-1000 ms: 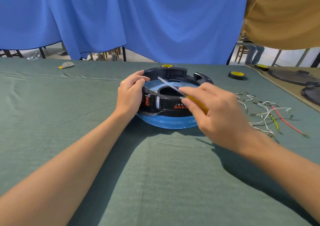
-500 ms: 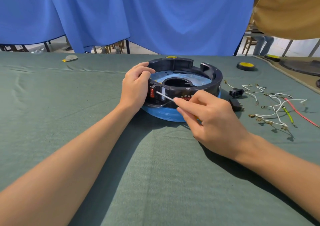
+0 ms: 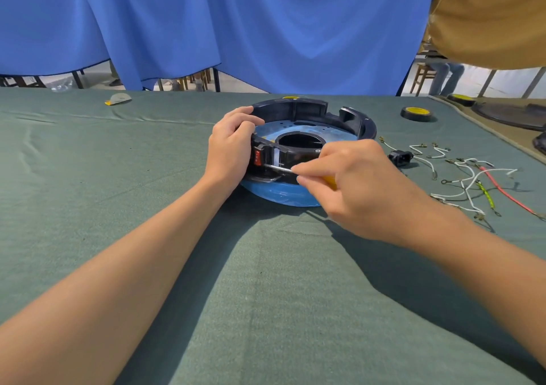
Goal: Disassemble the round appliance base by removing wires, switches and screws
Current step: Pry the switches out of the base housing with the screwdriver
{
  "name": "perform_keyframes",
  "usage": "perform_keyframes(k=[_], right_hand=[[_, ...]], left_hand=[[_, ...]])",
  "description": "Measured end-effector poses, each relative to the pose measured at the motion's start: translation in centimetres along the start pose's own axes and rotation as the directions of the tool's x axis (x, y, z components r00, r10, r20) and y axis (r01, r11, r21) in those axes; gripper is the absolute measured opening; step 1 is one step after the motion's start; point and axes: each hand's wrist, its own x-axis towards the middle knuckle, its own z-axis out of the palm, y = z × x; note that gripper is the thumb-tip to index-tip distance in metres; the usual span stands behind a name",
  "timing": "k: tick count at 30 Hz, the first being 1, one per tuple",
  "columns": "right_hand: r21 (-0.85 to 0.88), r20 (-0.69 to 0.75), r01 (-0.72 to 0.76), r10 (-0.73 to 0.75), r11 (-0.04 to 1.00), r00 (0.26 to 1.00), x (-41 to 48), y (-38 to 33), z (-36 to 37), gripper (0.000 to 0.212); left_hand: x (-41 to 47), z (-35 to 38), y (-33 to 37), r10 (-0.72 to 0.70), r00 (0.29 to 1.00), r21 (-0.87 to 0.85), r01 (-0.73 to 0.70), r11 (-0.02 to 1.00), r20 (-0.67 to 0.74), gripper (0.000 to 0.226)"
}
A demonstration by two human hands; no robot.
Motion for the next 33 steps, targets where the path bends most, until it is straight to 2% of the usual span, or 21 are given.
perform_keyframes(k=[4, 7, 10, 12, 15, 17, 20, 23, 27, 29, 33], right_hand=[[0.316, 0.068, -0.192, 0.179, 0.929, 0.981, 0.6, 1.5, -0.6, 0.028], [0.440, 0.146, -0.278, 0.237, 0.854, 0.960, 1.0, 2.4, -0.8, 0.028], [0.537, 0.191, -0.346, 0.289, 0.770, 0.938, 1.5, 2.9, -1.1, 0.016], [0.485, 0.174, -0.337, 0.289, 0.807, 0.942, 1.3, 3.0, -0.9, 0.021], [0.259, 0.028, -0.181, 0.180, 0.949, 0.983, 0.4, 1.8, -0.1, 0.027], [0.173, -0.061, -0.100, 0.112, 0.980, 0.992, -0.2, 1.2, 0.6, 0.027], [0.156, -0.127, -0.085, 0.105, 0.984, 0.986, -0.5, 1.1, 1.3, 0.027], [0.182, -0.127, -0.088, 0.112, 0.979, 0.985, -0.6, 1.3, 1.4, 0.029], [0.311, -0.004, -0.196, 0.208, 0.930, 0.978, -0.1, 2.4, 1.2, 0.023], [0.435, 0.079, -0.292, 0.287, 0.852, 0.955, 0.3, 3.1, 0.8, 0.016], [0.586, 0.167, -0.388, 0.362, 0.712, 0.917, 0.8, 3.6, 0.6, 0.015]], left_hand=[[-0.1, 0.0, 0.1, -0.009, 1.000, -0.005, 0.009, 1.000, 0.007, 0.034], [-0.1, 0.1, 0.1, -0.020, 1.000, -0.010, 0.020, 1.000, -0.004, 0.033], [0.1, 0.1, 0.1, -0.027, 1.000, -0.007, 0.027, 1.000, -0.010, 0.033], [0.1, 0.1, 0.1, -0.010, 1.000, 0.025, 0.011, 1.000, -0.025, 0.033], [0.0, 0.2, 0.1, 0.025, 0.999, 0.096, -0.020, 0.995, -0.044, 0.033], [0.0, 0.2, 0.1, 0.031, 0.998, 0.108, -0.026, 0.994, -0.049, 0.033], [0.1, 0.2, 0.1, 0.034, 0.998, 0.108, -0.029, 0.994, -0.049, 0.032], [0.1, 0.2, 0.0, 0.039, 0.998, 0.109, -0.034, 0.994, -0.043, 0.033], [0.1, 0.1, 0.0, 0.021, 0.999, 0.095, -0.016, 0.995, -0.048, 0.033], [0.2, 0.2, 0.2, 0.014, 0.999, 0.091, -0.010, 0.996, -0.047, 0.033], [0.1, 0.2, 0.2, -0.003, 0.998, 0.093, 0.008, 0.996, -0.056, 0.031]])
